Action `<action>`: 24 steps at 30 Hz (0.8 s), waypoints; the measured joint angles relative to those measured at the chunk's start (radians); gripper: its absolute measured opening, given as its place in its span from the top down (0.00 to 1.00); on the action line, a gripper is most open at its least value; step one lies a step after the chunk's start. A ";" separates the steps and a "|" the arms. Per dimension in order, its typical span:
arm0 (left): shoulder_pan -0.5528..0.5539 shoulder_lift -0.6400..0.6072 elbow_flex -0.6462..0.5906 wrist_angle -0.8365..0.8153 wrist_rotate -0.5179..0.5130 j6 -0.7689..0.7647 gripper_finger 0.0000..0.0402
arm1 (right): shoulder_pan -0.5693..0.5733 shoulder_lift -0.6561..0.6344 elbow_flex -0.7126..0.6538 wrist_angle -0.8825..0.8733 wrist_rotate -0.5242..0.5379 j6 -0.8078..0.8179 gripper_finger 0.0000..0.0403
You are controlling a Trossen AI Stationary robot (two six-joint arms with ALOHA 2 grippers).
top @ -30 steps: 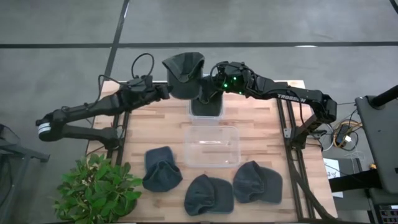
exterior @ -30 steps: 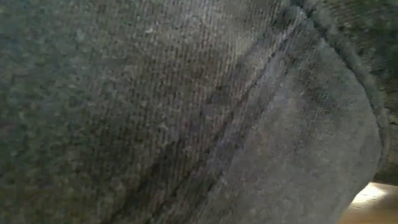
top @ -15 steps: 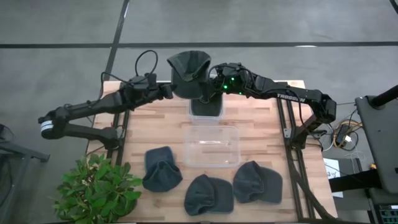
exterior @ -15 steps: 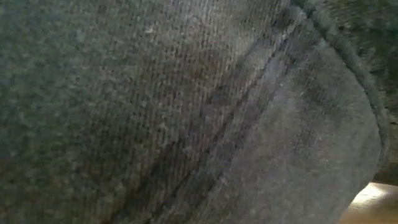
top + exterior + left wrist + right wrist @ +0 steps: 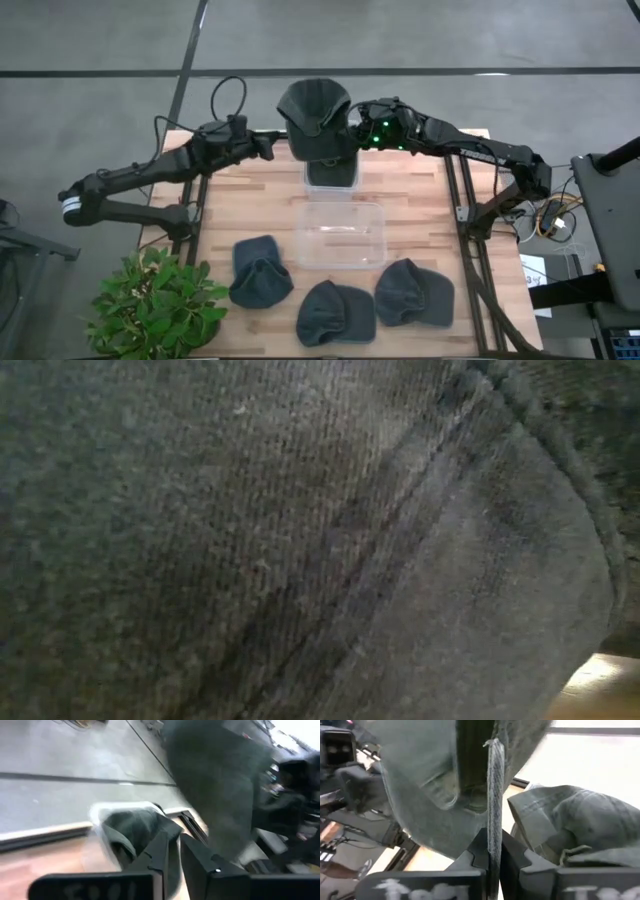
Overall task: Pick & Place hat
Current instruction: Put the gray cap into the top transparent bin
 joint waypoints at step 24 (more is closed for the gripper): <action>0.012 -0.051 -0.004 -0.004 -0.035 0.069 0.73 | -0.026 0.029 -0.087 -0.175 0.113 0.128 0.97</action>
